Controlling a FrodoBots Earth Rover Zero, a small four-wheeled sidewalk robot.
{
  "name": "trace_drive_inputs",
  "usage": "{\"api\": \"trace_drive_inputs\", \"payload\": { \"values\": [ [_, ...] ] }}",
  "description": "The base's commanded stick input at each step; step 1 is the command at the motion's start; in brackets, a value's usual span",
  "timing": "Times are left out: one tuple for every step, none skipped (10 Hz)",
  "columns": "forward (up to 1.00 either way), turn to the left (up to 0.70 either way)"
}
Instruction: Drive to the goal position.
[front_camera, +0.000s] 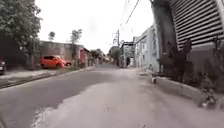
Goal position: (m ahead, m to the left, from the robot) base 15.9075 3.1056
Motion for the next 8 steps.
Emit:
{"api": "trace_drive_inputs", "payload": {
  "values": [
    [0.70, 0.00],
    [0.70, 0.00],
    [0.70, 0.00],
    [0.70, 0.00],
    [0.70, 0.00],
    [0.70, 0.00],
    [0.70, 0.00],
    [0.70, 0.00]
  ]
}}
